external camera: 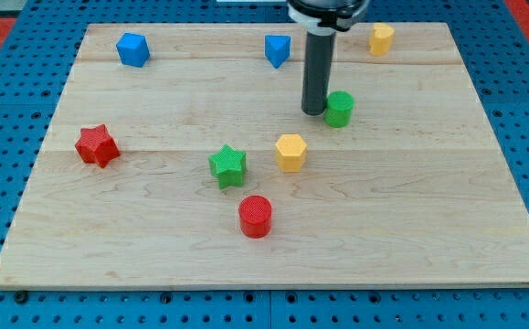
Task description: Move green circle towards center right
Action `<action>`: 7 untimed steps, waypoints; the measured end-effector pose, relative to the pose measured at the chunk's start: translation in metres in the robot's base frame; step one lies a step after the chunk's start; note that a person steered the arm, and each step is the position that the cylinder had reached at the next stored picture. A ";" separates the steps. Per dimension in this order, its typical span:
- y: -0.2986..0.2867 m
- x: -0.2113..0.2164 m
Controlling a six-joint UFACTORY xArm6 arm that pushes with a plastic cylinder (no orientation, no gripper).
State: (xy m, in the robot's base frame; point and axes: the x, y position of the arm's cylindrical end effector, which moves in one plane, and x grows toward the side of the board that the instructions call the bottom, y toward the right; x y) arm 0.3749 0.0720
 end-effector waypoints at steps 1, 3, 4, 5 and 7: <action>0.021 -0.007; 0.008 -0.032; 0.047 0.028; 0.029 0.003; 0.065 -0.031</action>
